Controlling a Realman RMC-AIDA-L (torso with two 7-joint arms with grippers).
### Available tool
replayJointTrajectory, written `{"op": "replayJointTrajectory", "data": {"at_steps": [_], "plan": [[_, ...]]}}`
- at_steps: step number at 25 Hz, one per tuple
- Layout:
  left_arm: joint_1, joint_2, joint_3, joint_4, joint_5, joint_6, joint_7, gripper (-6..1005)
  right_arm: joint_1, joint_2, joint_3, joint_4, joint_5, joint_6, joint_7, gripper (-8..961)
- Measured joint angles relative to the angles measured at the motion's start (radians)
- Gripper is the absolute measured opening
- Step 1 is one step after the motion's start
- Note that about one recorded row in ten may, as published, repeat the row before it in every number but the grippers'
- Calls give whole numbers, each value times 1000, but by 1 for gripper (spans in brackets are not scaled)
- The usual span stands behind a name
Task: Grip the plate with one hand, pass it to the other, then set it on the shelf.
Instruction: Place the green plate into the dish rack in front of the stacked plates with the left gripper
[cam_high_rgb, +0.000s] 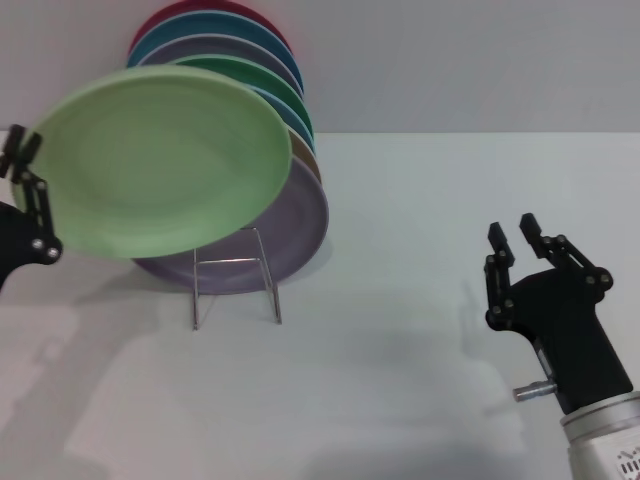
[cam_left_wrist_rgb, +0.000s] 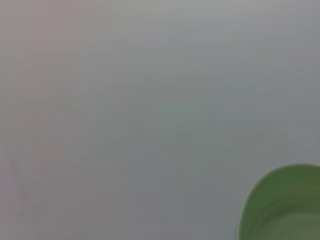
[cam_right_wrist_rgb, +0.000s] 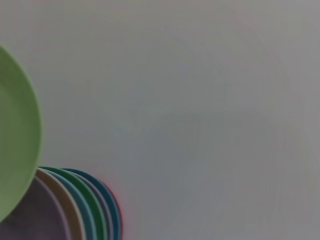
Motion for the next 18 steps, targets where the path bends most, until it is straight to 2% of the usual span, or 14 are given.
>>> {"op": "replayJointTrajectory", "data": {"at_steps": [5,9,18], "plan": [[-7,0,1,11,19,-4,24,38,-8,1,25,-9,12,0,-2,258],[-32,2,1,50,116,-65,114,40,-11,1,31,-11,43,-6,-5,259],[-41,-1,40,45,123,-153,130,43,-12,3,37,-4,54,-3,-61,261]]}}
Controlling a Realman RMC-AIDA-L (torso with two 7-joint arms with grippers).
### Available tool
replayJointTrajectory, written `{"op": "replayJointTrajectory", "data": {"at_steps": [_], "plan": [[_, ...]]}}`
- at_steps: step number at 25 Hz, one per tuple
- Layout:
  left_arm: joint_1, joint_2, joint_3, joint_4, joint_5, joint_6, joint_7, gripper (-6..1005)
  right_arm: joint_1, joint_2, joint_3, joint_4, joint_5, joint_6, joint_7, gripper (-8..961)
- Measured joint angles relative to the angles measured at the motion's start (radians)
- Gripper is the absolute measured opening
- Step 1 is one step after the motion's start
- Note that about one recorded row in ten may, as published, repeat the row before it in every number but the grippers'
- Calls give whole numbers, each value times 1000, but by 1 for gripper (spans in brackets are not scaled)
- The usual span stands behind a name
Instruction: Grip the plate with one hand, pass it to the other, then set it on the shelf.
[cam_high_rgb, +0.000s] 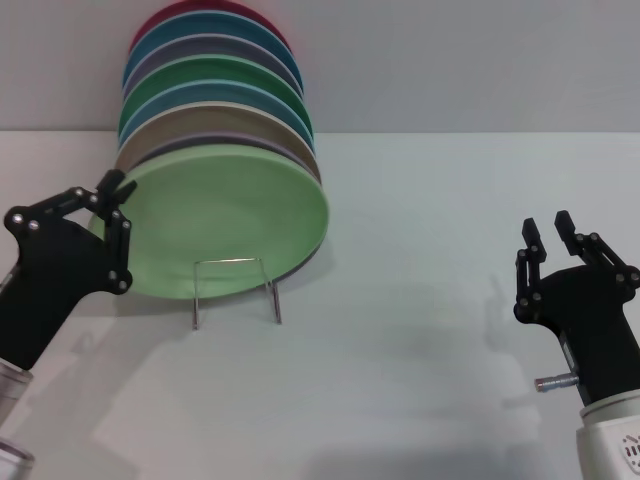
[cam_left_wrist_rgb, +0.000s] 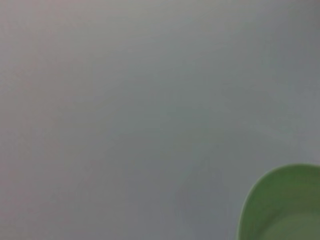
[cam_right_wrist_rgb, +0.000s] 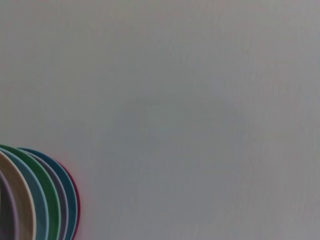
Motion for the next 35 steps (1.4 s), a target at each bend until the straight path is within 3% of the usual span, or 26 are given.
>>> {"op": "replayJointTrajectory", "data": {"at_steps": [13,17,22,23,26,30,32,33,35], "plan": [[3,-5,33,-40,-2,-105,2,49,-1,0,-1,2,1,4,0,264],[14,-5,26,-56,-8,-102,6,203,-2,0,2,0,1,4,0,264],[74,-5,23,-70,-9,-25,44,228,12,0,30,-22,23,5,9,265],[131,-5,23,-106,-6,31,49,233,29,-2,38,-37,54,5,20,266],[177,-5,20,-141,-7,70,41,248,49,-4,46,-57,80,5,36,266],[239,-6,-22,-206,-10,104,-80,261,78,-4,59,-106,86,-3,99,267],[247,-6,-62,-215,-10,97,-197,264,99,-5,59,-146,84,-5,156,268],[246,-6,-108,-214,-11,75,-336,266,124,-6,58,-195,83,-8,226,268],[243,-6,-137,-212,-11,54,-435,350,136,-6,57,-221,83,-9,264,268]]}}
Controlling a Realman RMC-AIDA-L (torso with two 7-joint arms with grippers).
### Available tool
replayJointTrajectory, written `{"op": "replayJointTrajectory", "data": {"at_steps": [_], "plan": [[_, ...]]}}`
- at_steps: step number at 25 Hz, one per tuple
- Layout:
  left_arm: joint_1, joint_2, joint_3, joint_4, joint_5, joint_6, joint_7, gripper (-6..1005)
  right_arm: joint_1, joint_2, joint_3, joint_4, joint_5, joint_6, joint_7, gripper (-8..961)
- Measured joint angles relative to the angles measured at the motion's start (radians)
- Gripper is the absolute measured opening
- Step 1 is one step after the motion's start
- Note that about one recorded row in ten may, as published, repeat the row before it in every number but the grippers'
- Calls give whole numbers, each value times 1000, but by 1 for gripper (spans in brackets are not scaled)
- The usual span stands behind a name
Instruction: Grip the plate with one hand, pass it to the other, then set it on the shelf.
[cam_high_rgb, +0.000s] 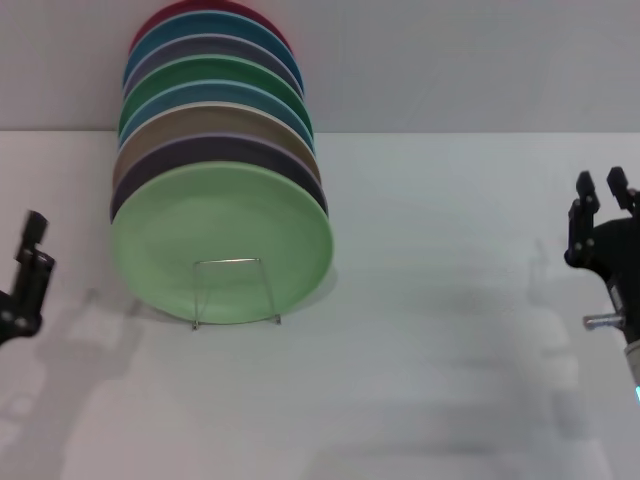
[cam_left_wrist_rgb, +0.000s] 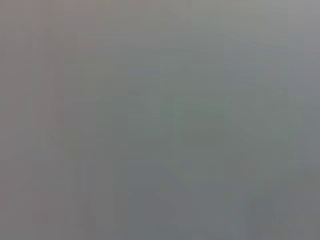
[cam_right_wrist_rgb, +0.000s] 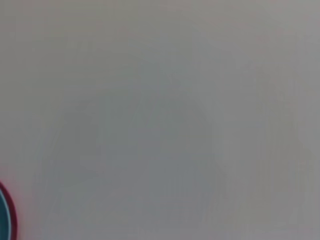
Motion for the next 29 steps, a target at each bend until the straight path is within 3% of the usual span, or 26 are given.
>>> {"op": "replayJointTrajectory", "data": {"at_steps": [4,9,13,16,21,29], "plan": [[-14,1,-67,5,-1,-67,-183,518,36,0,-7,-92,-13,-24,120,269],[-39,-2,-106,-14,-1,-135,-203,722,59,-2,-2,-166,-72,-39,206,270],[-67,-3,-132,-15,-2,-185,-204,729,84,-3,1,-230,-79,-45,322,271],[-81,-3,-159,-15,-2,-203,-203,733,101,-1,2,-269,-72,-46,379,494],[-87,-2,-211,-16,-3,-220,-203,731,116,0,3,-289,-71,-49,384,577],[-88,-2,-235,-16,-3,-247,-203,726,123,1,19,-305,-71,-50,387,577]]}}
